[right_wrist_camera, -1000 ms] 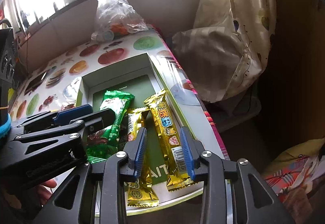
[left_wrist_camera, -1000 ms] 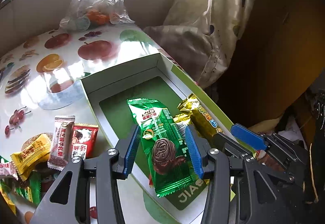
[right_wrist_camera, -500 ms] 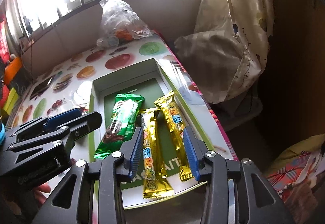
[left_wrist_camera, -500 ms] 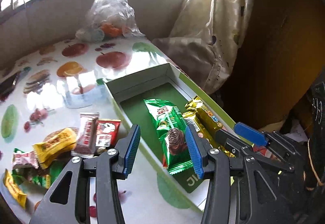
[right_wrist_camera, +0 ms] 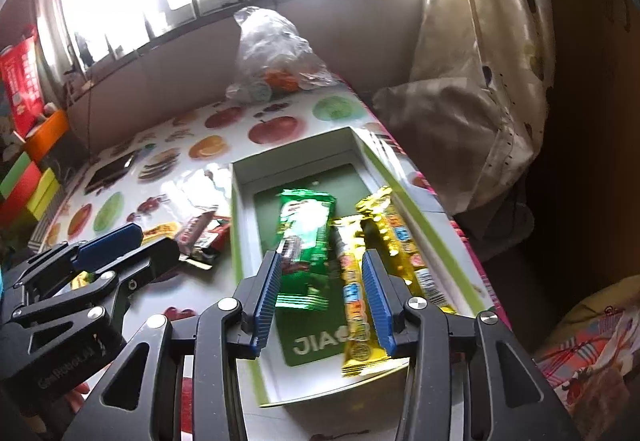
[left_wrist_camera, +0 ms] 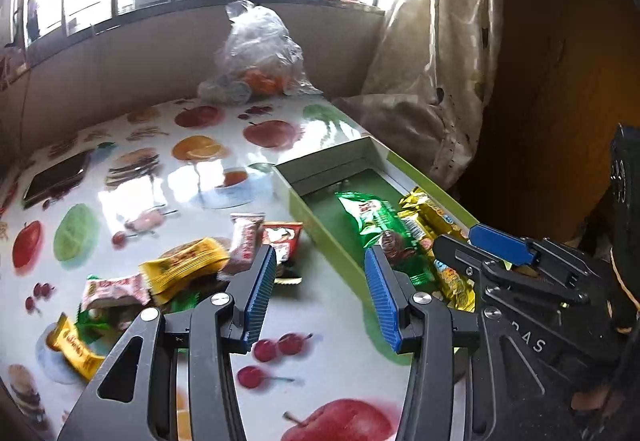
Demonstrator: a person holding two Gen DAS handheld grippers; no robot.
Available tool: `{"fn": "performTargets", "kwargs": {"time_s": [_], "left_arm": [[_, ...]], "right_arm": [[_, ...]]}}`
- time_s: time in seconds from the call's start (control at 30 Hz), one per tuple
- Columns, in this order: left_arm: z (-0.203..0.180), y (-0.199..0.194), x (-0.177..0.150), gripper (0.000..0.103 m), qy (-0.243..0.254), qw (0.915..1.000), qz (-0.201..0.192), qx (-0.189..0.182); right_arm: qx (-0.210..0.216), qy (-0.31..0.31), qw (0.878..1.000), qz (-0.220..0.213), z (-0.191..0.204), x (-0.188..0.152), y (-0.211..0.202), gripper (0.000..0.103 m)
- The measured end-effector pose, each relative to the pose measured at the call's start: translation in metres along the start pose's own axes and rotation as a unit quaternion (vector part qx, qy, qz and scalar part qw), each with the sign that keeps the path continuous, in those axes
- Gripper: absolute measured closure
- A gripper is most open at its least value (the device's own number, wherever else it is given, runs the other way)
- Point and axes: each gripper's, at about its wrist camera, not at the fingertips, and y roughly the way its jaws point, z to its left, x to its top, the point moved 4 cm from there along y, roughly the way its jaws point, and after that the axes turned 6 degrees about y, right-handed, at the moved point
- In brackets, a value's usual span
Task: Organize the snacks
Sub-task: 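Move both open tools back to the snack pile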
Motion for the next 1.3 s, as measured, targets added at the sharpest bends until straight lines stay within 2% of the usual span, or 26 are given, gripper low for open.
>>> {"fn": "performTargets", "kwargs": {"time_s": [0.43, 0.77, 1.3], "left_arm": [[0.038, -0.025, -0.025, 0.056, -0.015, 0.9988, -0.008, 0.046], [0.079, -0.038, -0.050, 0.056, -0.055, 0.9962, 0.003, 0.067], [0.173, -0.056, -0.092, 0.056, -0.135, 0.9810, 0.023, 0.137]], "right_arm": [[0.038, -0.037, 0.999, -0.002, 0.048, -0.010, 0.000, 0.061], [0.060, -0.075, 0.995, 0.005, 0.083, -0.015, 0.006, 0.061], [0.091, -0.140, 0.985, 0.033, 0.139, -0.023, 0.031, 0.061]]}}
